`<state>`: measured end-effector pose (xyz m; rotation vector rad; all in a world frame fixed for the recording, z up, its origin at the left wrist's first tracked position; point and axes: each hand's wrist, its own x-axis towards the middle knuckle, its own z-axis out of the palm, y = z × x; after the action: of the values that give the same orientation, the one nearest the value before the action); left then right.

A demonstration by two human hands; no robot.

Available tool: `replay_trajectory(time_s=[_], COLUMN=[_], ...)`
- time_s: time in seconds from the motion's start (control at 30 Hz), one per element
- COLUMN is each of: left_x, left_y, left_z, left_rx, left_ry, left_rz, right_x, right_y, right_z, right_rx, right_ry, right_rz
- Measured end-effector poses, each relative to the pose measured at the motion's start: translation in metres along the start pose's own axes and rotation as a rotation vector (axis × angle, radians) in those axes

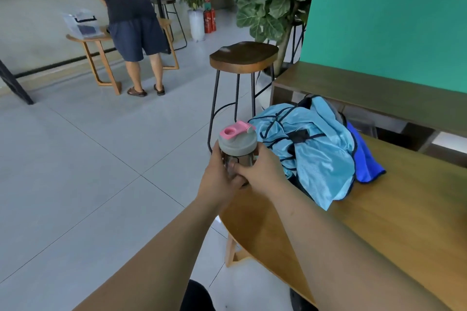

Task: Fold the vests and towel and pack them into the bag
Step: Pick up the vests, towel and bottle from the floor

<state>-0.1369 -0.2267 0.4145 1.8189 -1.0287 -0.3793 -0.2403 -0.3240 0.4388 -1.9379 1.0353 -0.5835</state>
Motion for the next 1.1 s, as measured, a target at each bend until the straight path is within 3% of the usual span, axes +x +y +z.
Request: replay_trajectory(time_s=[0.33, 0.5, 0.73, 0.87, 1.0, 1.1], left_x=[0.03, 0.054, 0.06, 0.051, 0.04, 0.018], left_y=[-0.032, -0.032, -0.029, -0.032, -0.034, -0.019], left_z=[0.032, 0.036, 0.042, 0.043, 0.048, 0.053], left_rx=[0.108, 0.019, -0.034, 0.02, 0.156, 0.252], left_ry=[0.066, 0.039, 0.066, 0.044, 0.059, 0.154], left_rz=[-0.109, -0.179, -0.199, -0.255, -0.379, -0.456], right_x=[0.024, 0.014, -0.012, -0.025, -0.034, -0.037], right_y=[0.024, 0.037, 0.05, 0.052, 0.062, 0.077], right_z=[0.008, -0.002, -0.042, -0.068, -0.092, -0.104], right_rx=[-0.001, -0.132, -0.208, -0.248, -0.453, -0.608], right_ry=[0.016, -0.009, -0.058, 0.013, 0.261, 0.24], right_rz=[-0.072, -0.171, -0.127, -0.166, -0.194, -0.002])
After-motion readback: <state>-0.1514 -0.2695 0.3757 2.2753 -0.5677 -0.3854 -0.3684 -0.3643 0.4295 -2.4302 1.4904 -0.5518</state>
